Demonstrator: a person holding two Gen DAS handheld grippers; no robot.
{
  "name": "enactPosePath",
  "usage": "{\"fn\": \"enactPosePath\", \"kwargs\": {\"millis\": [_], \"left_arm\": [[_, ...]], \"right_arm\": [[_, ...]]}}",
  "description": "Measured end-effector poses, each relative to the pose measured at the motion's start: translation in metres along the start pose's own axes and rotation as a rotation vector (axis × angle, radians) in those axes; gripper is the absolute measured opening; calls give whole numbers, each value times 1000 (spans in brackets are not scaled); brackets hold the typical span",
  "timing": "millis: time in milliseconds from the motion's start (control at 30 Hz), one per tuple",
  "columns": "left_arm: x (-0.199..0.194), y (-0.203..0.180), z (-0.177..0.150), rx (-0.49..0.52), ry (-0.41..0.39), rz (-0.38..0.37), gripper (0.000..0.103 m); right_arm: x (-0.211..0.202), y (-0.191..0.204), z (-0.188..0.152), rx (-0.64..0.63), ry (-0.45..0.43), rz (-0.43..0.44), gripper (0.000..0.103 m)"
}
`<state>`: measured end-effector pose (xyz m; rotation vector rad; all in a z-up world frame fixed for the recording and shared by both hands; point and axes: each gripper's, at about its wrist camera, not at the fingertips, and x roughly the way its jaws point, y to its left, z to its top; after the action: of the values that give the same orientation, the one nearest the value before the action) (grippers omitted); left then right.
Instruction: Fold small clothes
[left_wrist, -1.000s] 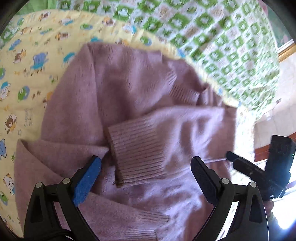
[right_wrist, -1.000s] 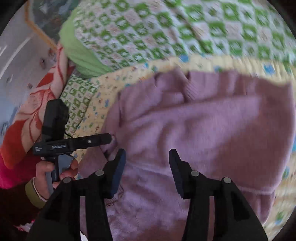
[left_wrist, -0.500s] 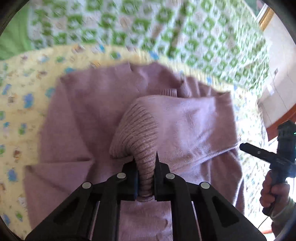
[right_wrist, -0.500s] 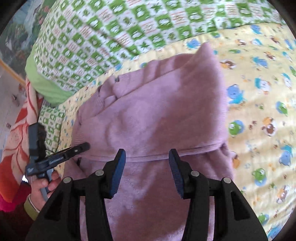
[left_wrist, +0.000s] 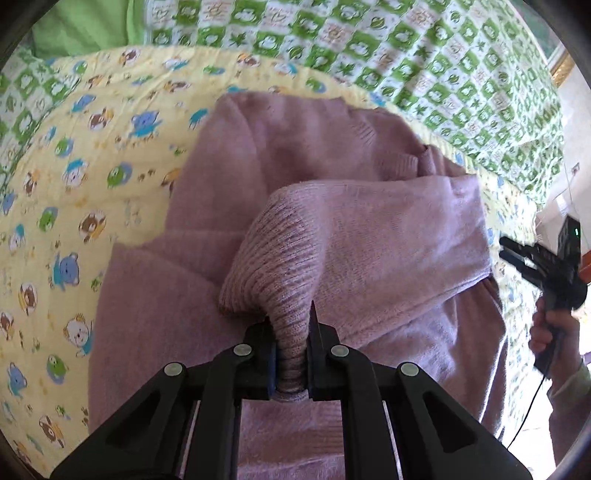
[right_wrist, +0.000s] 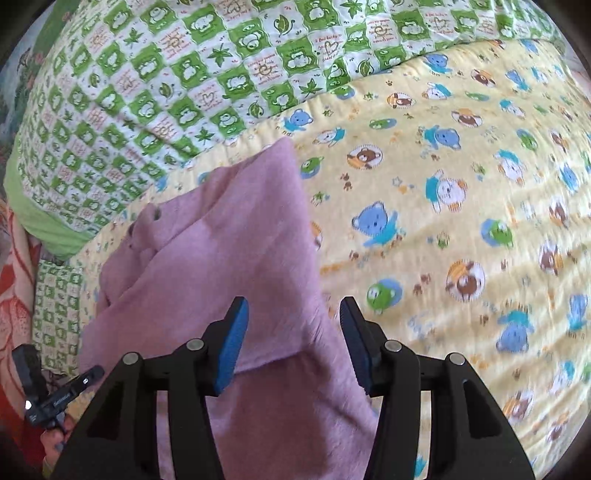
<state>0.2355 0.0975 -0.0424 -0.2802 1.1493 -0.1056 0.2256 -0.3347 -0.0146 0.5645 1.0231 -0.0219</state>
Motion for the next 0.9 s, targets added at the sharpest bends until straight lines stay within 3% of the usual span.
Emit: {"fn": "enactPosePath", "kwargs": {"millis": [267, 300, 333, 367, 533, 633, 733, 900], "left_arm": [[0, 0, -1, -17, 14, 9, 10], [1, 0, 0, -20, 16, 7, 10], [1, -1, 1, -23, 15, 4, 10], [2, -2, 2, -23, 13, -1, 10], [9, -30, 15, 40, 10, -22, 10], [20, -37, 12, 73, 30, 19, 10], [31, -25, 7, 34, 69, 28, 10], [18, -23, 8, 24, 64, 3, 23]], "right_arm": [[54, 6, 27, -29, 42, 13, 53], [62, 6, 28, -30, 63, 16, 49], [65, 6, 29, -29, 68, 15, 36], [64, 5, 31, -28, 70, 24, 10], [28, -5, 47, -44, -30, -20, 9], [35, -15, 50, -50, -1, -49, 9], [48, -19, 45, -46, 29, -60, 10], [40, -8, 42, -52, 4, -113, 24]]}}
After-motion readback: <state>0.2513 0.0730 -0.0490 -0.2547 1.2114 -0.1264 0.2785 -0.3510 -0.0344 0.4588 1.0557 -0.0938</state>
